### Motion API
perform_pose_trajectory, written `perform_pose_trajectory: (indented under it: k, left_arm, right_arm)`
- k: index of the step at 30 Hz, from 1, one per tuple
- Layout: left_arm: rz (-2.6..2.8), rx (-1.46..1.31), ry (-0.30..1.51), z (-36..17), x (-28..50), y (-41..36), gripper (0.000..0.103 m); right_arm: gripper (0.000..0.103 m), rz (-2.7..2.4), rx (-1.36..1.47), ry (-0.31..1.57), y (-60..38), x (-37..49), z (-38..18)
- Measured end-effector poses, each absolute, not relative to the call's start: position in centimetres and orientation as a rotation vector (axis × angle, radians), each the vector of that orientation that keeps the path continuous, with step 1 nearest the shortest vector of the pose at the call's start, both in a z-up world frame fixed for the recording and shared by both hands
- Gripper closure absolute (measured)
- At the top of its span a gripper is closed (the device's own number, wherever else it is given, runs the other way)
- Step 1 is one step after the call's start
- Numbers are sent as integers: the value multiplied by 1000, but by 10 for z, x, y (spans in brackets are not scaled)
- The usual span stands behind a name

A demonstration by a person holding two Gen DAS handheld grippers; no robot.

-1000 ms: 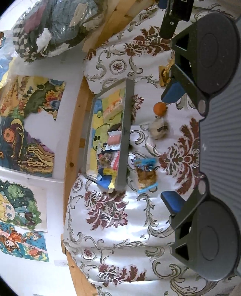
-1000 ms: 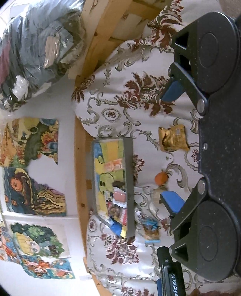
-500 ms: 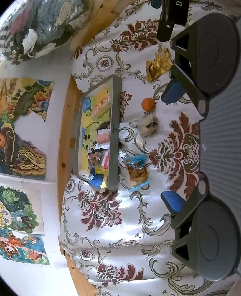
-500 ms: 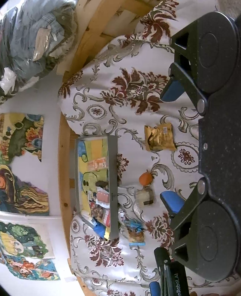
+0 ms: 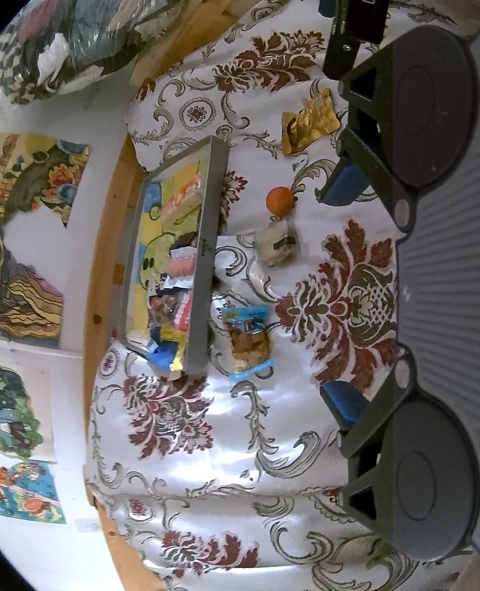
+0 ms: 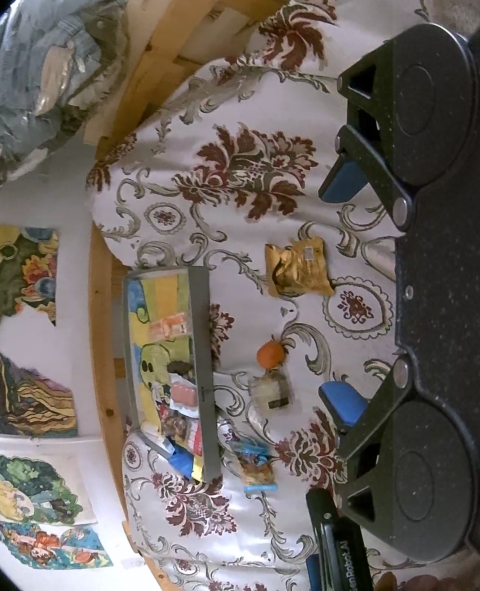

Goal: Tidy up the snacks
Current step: 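Lift both open tools away from the tray toward the remaining snacks, then lower the left tool to the orange while the right tool approaches the gold foil pack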

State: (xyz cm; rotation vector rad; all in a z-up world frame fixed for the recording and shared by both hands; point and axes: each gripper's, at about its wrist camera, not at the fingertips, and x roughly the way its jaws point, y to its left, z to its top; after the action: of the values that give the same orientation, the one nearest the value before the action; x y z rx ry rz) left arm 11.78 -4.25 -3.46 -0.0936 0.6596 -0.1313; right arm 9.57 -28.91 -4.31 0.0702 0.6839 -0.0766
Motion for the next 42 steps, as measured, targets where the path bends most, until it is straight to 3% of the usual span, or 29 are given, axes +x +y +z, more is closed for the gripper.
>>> perform_pose_trajectory:
  k: [15,31,42]
  left_arm:
    - [-146,-75,688,-37,155,-53,0]
    - [-196,9,664,-44,213,-80,0]
    - [-372,-16,587,-64,236,-88,0]
  right_arm:
    - [1,-68,128,753,-304,121,-45]
    - [1,-6,-4,807,-332,178,-47]
    - [1,78,-1,888,-335,211,-79]
